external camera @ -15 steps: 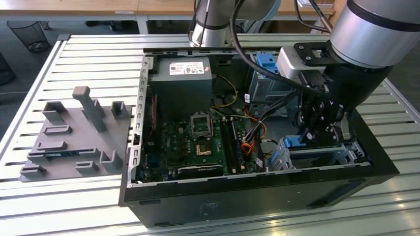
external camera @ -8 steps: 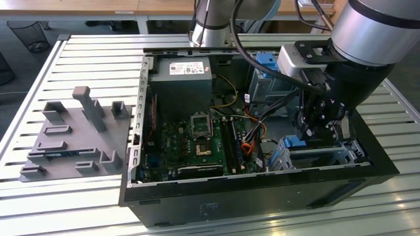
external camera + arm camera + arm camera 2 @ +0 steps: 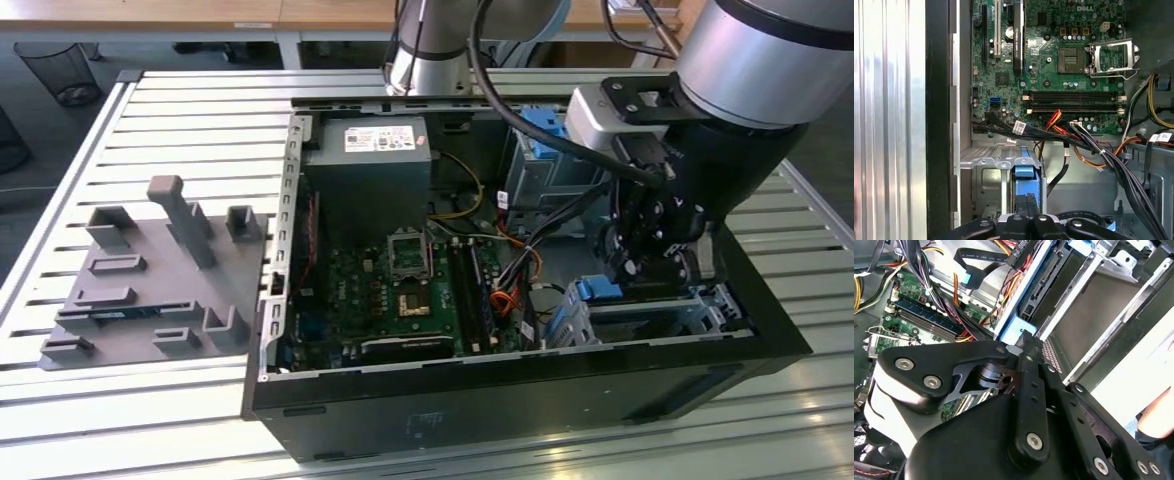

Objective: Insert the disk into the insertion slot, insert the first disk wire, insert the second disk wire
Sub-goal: 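Insert the disk into the insertion slot, then insert the first disk wire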

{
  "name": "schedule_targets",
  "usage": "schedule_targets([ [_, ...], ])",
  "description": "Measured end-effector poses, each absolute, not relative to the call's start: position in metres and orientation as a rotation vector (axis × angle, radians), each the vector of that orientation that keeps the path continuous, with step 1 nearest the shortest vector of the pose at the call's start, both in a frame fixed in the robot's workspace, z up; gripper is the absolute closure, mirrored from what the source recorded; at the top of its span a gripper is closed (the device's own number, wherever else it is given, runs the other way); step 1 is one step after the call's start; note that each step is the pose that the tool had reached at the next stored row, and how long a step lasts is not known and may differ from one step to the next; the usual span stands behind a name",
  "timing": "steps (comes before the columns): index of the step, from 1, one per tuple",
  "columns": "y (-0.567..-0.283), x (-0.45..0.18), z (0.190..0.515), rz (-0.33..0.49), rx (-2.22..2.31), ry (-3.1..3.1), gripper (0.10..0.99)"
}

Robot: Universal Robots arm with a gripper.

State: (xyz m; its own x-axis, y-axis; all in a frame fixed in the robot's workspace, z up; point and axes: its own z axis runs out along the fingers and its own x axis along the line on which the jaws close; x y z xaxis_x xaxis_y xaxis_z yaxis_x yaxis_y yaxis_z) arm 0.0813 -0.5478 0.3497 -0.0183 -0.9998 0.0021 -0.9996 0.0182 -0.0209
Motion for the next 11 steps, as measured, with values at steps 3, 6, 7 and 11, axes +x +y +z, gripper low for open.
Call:
schedule_targets([
  [3, -0.5478, 0.0813, 0.3505, -0.026, -2.192, 2.232, 0.980],
  [6, -0.5478, 0.0813, 0.3507, -0.026, -2.192, 2.232, 0.980],
  [7, -0.5478, 0.0815, 0.3508, -0.026, -2.192, 2.232, 0.980],
  [11, -0.5478, 0.0841, 0.3508, -0.026, -2.192, 2.232, 0.980],
])
